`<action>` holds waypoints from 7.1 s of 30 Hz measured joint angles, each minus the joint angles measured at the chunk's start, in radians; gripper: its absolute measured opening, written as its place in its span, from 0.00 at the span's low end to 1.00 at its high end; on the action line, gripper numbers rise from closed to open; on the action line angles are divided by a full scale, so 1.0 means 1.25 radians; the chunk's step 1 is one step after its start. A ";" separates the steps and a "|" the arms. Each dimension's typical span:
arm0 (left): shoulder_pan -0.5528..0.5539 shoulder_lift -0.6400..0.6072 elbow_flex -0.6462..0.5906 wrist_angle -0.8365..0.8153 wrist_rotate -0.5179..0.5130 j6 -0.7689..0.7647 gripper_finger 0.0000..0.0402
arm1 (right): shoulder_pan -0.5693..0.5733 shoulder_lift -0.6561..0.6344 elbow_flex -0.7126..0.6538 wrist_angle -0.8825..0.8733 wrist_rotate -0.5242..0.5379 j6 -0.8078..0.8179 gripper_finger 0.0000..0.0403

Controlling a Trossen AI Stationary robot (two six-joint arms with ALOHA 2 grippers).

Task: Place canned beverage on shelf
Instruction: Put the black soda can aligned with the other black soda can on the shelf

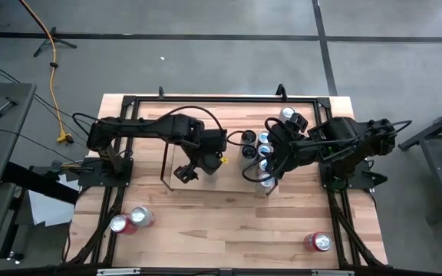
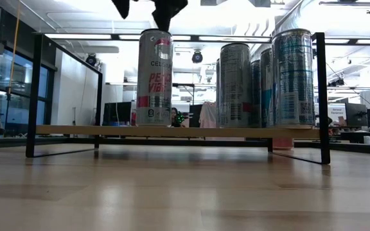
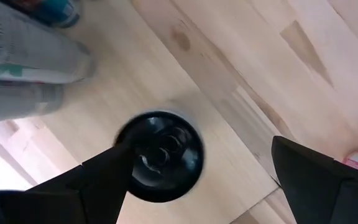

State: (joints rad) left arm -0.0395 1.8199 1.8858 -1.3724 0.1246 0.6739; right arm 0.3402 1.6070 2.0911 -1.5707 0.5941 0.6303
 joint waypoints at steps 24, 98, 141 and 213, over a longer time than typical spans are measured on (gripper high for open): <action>-0.002 -0.015 0.000 0.010 -0.103 0.259 0.83 | 0.000 0.000 0.000 0.000 0.000 -0.006 0.74; 0.043 0.074 0.001 0.056 -0.079 0.371 0.82 | 0.000 0.000 0.000 0.000 0.000 -0.029 0.74; 0.000 0.087 0.002 -0.080 -0.161 -0.382 0.51 | 0.000 0.000 0.000 0.000 0.007 -0.041 0.74; 0.013 0.014 0.176 -0.066 -0.128 -0.321 0.99 | 0.000 0.001 0.000 0.004 0.043 -0.019 0.74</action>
State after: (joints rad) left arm -0.0227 1.8379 2.1063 -1.4544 -0.0351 0.2726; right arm 0.3405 1.6085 2.0913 -1.5658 0.6478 0.6069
